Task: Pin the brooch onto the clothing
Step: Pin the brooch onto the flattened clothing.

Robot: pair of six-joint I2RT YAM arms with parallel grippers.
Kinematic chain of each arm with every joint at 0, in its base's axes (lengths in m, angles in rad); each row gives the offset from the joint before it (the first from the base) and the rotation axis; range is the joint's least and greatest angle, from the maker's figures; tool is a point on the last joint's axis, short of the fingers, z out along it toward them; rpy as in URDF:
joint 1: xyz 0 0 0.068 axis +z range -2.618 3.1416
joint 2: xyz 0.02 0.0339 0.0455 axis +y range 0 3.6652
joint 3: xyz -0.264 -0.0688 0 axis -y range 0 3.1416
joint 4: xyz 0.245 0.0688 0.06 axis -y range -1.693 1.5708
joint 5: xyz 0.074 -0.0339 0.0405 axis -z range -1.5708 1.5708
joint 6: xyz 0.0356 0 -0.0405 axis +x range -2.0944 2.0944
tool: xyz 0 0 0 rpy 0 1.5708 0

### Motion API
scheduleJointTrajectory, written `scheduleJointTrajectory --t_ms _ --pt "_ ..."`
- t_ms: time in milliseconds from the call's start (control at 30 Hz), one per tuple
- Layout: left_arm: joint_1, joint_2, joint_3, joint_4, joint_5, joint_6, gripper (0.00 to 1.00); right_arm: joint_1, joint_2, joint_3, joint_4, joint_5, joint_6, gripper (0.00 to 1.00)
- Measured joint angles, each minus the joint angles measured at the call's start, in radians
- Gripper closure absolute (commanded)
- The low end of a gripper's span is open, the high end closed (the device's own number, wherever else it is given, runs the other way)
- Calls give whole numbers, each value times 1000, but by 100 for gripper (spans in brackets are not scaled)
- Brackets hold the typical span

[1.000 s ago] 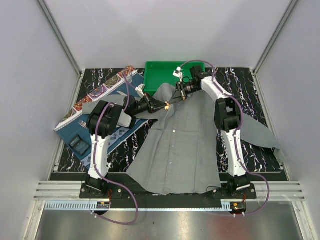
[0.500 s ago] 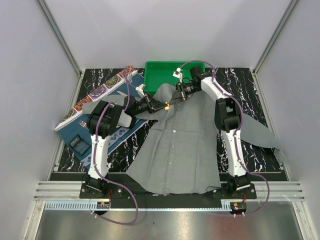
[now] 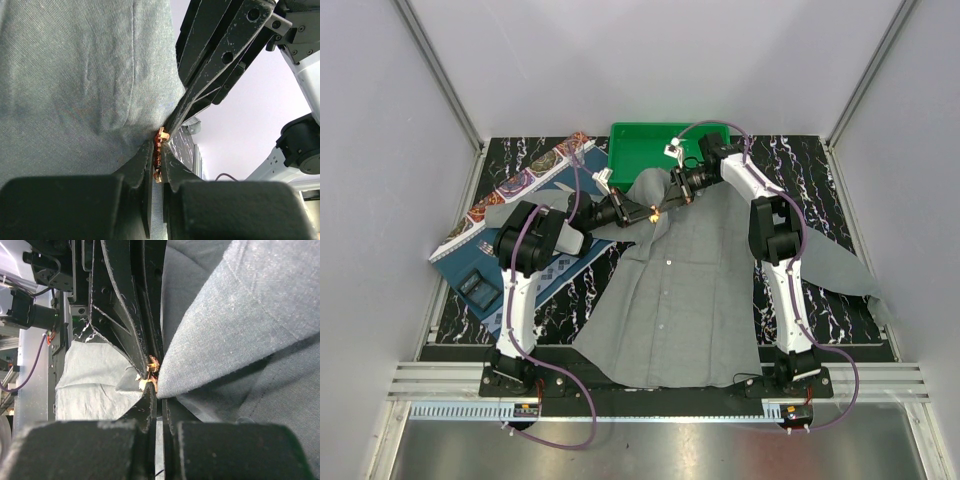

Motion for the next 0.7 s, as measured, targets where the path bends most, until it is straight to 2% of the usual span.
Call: scheduleJointTrajectory --t_ms 267,700 --pt "0 0 0 -3 14 21 85 8 -4 0 -33 18 -40 100" --pt "0 -16 5 -78 25 89 84 14 -4 0 -48 44 -63 100"
